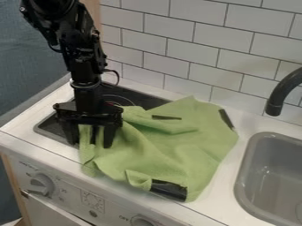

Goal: Fold the cloth from bottom left to top right

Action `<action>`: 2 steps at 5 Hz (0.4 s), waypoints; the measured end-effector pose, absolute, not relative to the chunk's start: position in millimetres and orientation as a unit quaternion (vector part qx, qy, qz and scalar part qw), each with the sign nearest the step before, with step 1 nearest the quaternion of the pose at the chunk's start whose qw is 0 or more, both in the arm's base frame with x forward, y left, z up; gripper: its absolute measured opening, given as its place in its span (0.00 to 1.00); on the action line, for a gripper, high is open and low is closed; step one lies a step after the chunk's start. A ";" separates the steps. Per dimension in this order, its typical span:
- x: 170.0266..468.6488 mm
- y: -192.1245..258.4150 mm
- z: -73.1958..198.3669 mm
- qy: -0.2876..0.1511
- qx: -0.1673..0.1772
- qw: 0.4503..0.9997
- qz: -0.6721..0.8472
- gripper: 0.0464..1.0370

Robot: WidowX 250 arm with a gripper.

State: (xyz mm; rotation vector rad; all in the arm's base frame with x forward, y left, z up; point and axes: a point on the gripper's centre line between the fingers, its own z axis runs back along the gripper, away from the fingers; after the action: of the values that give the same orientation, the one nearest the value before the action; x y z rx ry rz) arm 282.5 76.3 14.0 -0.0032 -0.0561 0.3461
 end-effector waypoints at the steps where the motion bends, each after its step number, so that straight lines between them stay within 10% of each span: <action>1: 287.3 74.7 12.5 -0.033 0.007 0.986 0.165 0.91; 2: 290.9 75.1 13.0 -0.045 0.006 0.985 0.167 0.64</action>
State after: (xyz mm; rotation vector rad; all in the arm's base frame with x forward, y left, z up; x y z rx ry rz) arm 290.9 75.1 13.0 0.0125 -0.0902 0.3363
